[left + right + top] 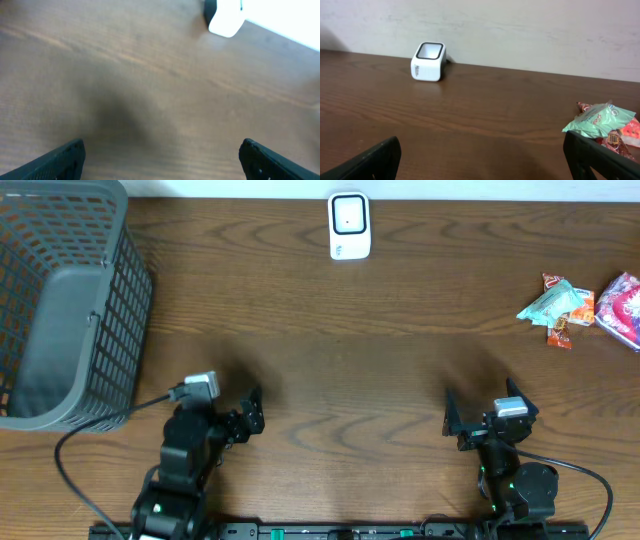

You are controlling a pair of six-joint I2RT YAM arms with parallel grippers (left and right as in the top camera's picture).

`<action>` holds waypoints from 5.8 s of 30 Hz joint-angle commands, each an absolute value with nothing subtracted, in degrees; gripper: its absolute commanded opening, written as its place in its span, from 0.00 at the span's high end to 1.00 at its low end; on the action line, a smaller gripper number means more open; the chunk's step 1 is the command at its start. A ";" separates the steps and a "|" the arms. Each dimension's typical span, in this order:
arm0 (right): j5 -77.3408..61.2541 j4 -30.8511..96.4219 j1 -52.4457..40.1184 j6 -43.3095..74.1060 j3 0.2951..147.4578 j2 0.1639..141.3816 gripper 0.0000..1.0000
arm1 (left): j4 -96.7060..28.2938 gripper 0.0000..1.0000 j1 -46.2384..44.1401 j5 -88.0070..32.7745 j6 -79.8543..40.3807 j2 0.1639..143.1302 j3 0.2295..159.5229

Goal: Scan the item barcode

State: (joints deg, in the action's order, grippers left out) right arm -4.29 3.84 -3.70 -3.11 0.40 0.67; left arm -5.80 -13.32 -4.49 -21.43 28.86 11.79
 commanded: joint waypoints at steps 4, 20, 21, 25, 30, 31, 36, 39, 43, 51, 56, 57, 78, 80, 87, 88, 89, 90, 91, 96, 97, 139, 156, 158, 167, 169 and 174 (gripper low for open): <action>-4.64 4.08 -3.64 -2.20 0.36 0.30 0.01 | -0.93 0.02 -11.05 -5.41 -19.29 17.65 4.12; -4.64 4.08 -3.64 -2.20 0.36 0.30 0.01 | -2.90 0.02 -2.90 -6.07 -18.59 1.30 0.23; -4.64 4.08 -3.64 -2.20 0.36 0.30 0.01 | -3.79 0.02 -2.35 -6.15 -18.39 0.51 0.23; -4.64 4.08 -3.64 -2.20 0.36 0.32 0.01 | -3.40 0.02 -0.97 -8.60 -14.26 0.08 0.23; -4.64 4.08 -3.64 -2.20 0.36 0.32 0.01 | -3.46 0.02 -0.78 -8.64 -9.08 0.08 0.23; -4.64 4.08 -3.64 -2.20 0.36 0.30 0.01 | -3.46 0.02 -0.78 -8.62 -8.05 0.08 0.23; -4.64 4.08 -3.64 -2.20 0.36 0.32 0.01 | -3.62 0.02 -0.78 -8.56 -3.68 0.08 0.23; -4.64 4.08 -3.64 -2.20 0.36 0.32 0.01 | -3.64 0.02 -0.78 -8.27 -2.07 0.08 0.23; -4.64 4.08 -3.64 -2.20 0.36 0.32 0.01 | -3.79 0.02 -0.78 -7.29 -1.91 0.08 0.23; -4.64 4.05 -3.64 -2.20 0.36 0.32 0.01 | -3.79 0.02 -0.82 -7.25 -1.04 0.08 0.23; -4.64 4.05 -3.64 -2.20 0.36 0.32 0.01 | -3.79 0.02 -0.82 -7.27 -1.04 0.08 0.23; -4.64 4.08 -3.64 -2.20 0.36 0.32 0.01 | -3.79 0.02 -0.82 -7.27 -1.06 0.08 0.23; -4.64 4.08 -3.64 -2.20 0.36 0.32 0.01 | -3.81 0.02 -0.82 -6.98 3.57 0.08 0.23; -4.64 4.08 -3.64 -2.20 0.36 0.32 0.01 | -3.81 0.02 -0.82 -6.94 3.16 0.08 0.23; -4.64 4.08 -3.64 -2.20 0.36 0.32 0.01 | -3.60 0.02 -0.82 -6.90 2.74 0.08 0.23; -4.64 4.08 -3.64 -2.20 0.36 0.32 0.01 | -3.60 0.02 -0.82 -6.90 2.74 0.08 0.23; -4.64 4.08 -3.64 -2.20 0.36 0.30 0.01 | -3.60 0.02 -0.82 -6.90 2.74 0.08 0.23; -4.64 4.08 -3.64 -2.20 0.36 0.32 0.01 | -3.60 0.02 -0.82 -6.90 2.74 0.14 0.23; -4.64 4.08 -3.64 -2.20 0.36 0.32 0.01 | -3.60 0.02 -0.82 -6.90 2.74 0.21 0.23; -4.64 4.08 -3.64 -2.20 0.36 0.32 0.01 | -3.60 0.02 -0.82 -6.90 2.74 0.25 0.23; -4.64 4.08 -3.64 -2.20 0.36 0.32 0.01 | -3.60 0.02 -0.82 -6.90 2.74 0.25 0.23; -0.32 4.56 -2.87 -2.81 0.38 0.30 0.01 | -3.60 0.02 -0.82 -6.90 2.74 0.27 0.23; -0.75 4.64 -2.68 0.27 0.38 0.30 0.01 | -3.60 0.02 -0.82 -6.90 2.74 0.27 0.23; -0.78 4.64 -2.68 0.14 0.38 0.30 0.01 | -3.57 0.02 -0.82 -6.90 2.74 0.27 0.23; -1.83 4.34 -2.66 0.16 0.36 0.30 0.01 | -3.60 0.02 -0.82 -6.87 2.74 0.27 0.23; -1.83 4.32 -2.66 0.16 0.36 0.32 0.01 | -3.60 0.02 -0.82 -6.90 2.74 0.30 0.23; -1.83 4.32 -2.66 0.19 0.36 0.32 0.01 | -3.57 0.02 -0.82 -6.87 2.74 0.30 0.23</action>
